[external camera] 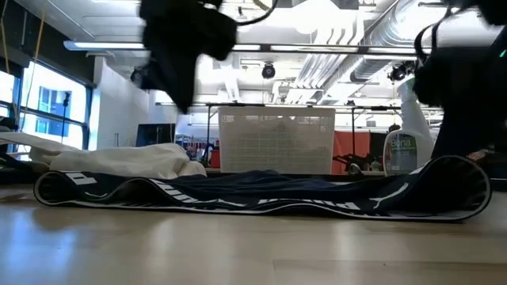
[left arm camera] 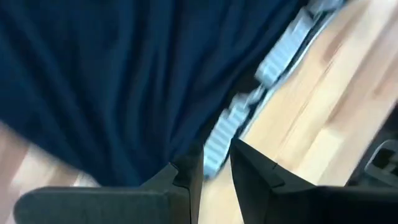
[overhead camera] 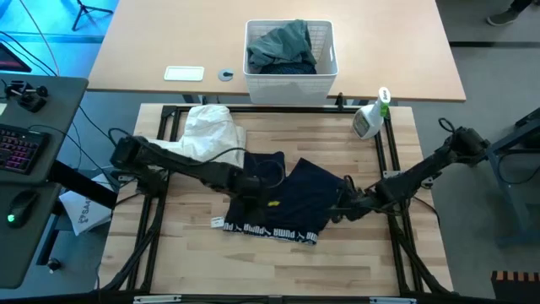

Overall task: Fold Laundry from Bin
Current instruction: Fold the blue boxer short

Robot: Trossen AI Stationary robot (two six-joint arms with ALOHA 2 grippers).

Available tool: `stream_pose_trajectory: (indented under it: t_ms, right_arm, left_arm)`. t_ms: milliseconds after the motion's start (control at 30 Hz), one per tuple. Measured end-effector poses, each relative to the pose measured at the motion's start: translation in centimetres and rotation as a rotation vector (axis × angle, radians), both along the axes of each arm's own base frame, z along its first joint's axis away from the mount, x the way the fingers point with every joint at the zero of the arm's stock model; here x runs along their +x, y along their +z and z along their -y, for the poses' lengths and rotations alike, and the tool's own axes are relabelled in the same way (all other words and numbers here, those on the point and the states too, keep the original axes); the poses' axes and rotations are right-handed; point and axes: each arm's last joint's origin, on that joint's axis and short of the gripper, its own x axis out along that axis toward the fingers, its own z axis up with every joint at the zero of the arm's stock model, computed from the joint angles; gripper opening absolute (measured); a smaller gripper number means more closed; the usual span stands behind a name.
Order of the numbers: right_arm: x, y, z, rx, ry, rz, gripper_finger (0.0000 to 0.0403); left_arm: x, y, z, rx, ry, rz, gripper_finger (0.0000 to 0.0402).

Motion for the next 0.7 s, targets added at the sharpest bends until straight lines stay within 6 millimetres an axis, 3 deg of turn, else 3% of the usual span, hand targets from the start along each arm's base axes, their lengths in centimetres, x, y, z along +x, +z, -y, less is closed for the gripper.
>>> stream_pose_trajectory:
  t_ms: [100, 333, 467, 600, 700]
  right_arm:
    - [0.0, -1.0, 1.4, -0.072, -0.070, -0.105, 0.0000]
    - [-0.7, -2.3, 4.9, -0.183, 0.010, -0.421, 0.0000]
    - [-1.6, -0.3, 6.5, -0.345, -0.042, -0.557, 0.0000]
    - [-0.7, 2.9, 6.7, -0.382, 0.007, -0.451, 0.0000]
    - [0.3, 4.6, 6.1, -0.278, 0.054, -0.305, 0.0000]
  left_arm:
    - [1.0, -0.8, -0.9, -0.004, -0.007, 0.060, 0.0067]
    - [1.3, -0.8, -1.6, -0.011, 0.005, 0.075, 0.0067]
    - [1.1, -0.3, -1.6, -0.018, 0.010, 0.091, 0.0067]
    - [1.1, -0.2, -1.6, -0.020, 0.013, 0.094, 0.0067]
    - [1.1, -0.2, -1.6, -0.020, 0.013, 0.096, 0.0067]
